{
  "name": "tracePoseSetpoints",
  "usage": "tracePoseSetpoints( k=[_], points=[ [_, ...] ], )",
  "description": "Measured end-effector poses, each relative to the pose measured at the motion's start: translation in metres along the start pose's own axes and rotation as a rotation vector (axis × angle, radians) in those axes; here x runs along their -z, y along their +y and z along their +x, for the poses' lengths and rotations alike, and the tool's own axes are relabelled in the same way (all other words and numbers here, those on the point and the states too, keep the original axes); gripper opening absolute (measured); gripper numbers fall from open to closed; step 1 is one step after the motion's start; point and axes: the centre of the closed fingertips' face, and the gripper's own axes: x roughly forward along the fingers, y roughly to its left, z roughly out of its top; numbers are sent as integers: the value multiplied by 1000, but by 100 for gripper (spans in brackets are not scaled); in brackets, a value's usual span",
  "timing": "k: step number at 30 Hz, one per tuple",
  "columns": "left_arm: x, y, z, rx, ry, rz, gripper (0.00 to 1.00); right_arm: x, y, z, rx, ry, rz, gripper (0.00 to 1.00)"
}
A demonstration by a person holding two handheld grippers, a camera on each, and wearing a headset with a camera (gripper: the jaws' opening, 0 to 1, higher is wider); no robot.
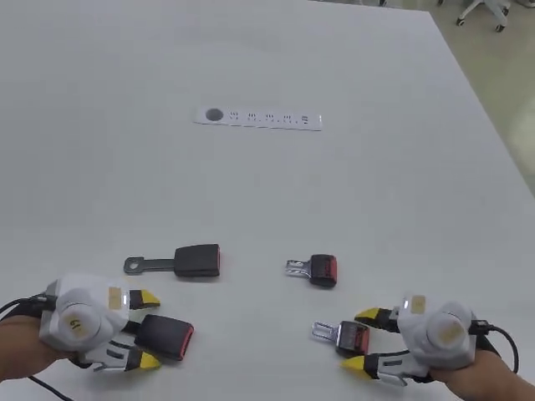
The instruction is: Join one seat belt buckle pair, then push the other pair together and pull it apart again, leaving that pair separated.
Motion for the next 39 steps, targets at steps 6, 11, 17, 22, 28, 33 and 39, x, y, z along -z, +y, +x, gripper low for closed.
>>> tracePoseSetpoints(
  k=[6, 11, 17, 22, 28, 33, 39],
  points=[
    [-4, -3, 5, 10, 0, 9, 40, -2, -2, 3, -12, 11, -33, 38],
    [-4, -2, 5, 0, 5, 12, 37, -2, -2, 4, -24, 17, -63, 37],
    [-4, -2, 5, -2, -1, 13, 37, -7, 4, 9, -63, 11, -106, 36],
    [-5, -2, 6, 7, 19, 34, 36, -15, 9, 16, -80, 4, -126, 36],
    [-5, -2, 5, 9, 22, 34, 36, -27, 16, 27, -92, -8, -149, 36],
    [-5, -3, 6, 26, 41, 63, 36, -42, 26, 39, -119, -22, -170, 36],
    [-5, -2, 6, 43, 55, 85, 36, -61, 36, 55, -146, -23, -202, 36]
  ],
)
